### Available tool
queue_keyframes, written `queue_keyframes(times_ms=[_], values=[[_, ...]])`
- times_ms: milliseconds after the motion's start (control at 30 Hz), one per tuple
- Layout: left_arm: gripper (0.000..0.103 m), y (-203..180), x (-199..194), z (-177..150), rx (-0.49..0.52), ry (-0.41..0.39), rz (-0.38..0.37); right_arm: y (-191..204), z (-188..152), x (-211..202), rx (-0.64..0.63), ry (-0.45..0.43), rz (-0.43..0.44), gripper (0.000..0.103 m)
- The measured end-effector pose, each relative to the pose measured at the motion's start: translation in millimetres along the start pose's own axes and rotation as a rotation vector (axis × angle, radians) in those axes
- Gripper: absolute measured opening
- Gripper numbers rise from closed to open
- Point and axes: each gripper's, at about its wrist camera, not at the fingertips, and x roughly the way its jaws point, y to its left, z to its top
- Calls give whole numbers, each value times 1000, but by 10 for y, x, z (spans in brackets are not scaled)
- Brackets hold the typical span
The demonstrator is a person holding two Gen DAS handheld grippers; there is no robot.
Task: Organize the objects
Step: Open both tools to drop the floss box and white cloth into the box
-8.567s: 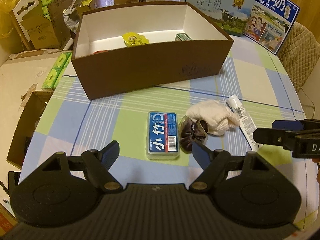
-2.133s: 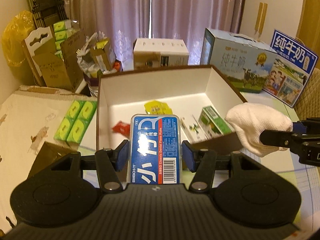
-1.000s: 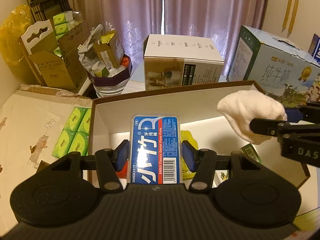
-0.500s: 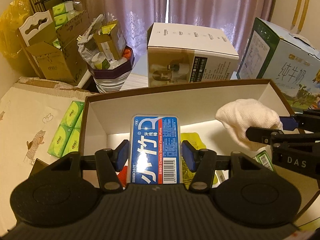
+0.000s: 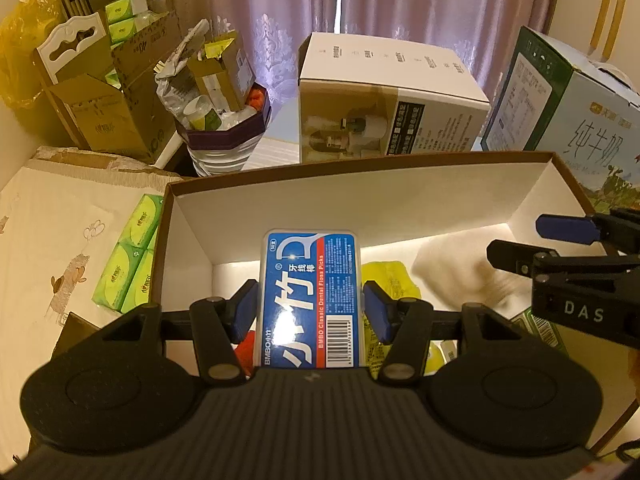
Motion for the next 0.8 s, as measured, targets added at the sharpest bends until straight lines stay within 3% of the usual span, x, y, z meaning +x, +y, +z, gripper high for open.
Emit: queue_keyframes(times_ms=[800], values=[[52, -22, 122, -4, -3, 20, 4, -131, -118, -48, 52, 40, 8, 57]])
